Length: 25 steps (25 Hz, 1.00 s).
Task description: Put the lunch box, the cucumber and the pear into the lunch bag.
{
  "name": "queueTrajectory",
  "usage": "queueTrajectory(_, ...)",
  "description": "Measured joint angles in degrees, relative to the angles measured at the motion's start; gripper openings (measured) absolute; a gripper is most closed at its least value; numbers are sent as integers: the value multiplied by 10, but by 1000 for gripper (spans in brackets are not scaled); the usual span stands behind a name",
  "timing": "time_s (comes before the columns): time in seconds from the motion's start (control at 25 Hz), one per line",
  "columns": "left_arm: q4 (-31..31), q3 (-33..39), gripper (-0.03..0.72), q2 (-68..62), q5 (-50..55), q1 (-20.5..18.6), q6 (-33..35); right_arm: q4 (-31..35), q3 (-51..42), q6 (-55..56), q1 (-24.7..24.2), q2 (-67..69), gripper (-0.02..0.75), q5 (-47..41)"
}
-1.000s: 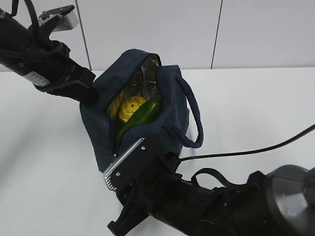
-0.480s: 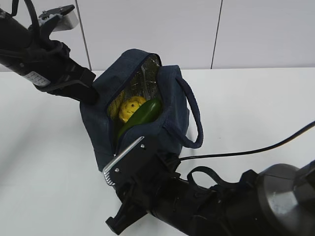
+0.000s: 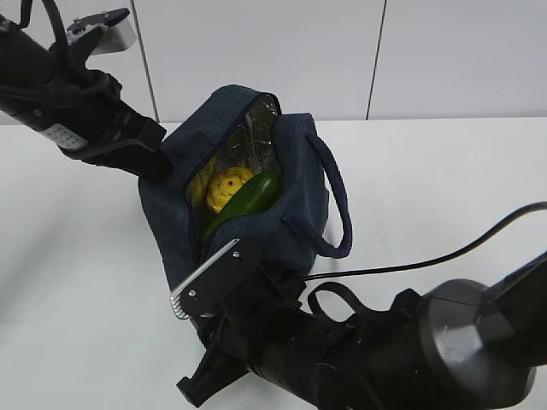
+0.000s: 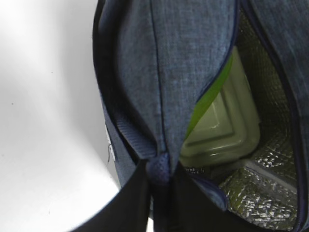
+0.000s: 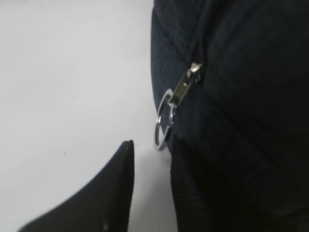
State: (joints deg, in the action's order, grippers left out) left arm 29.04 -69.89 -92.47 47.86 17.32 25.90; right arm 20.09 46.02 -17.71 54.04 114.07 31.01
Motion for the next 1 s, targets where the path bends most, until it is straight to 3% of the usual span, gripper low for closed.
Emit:
queueTrajectory(0.16,0,0,18,0,-1,0,2,2,0,-2,0,0,179,5)
queueTrajectory(0.72,0,0,18,0,-2,1,6,3,0,-3,0,0,164,26)
queueTrajectory(0.88,0,0,18,0,-2,1,6,3,0,-3,0,0,24,27)
queueTrajectory(1.0,0,0,18,0,-2,1,6,5,0,-3,0,0,0,29)
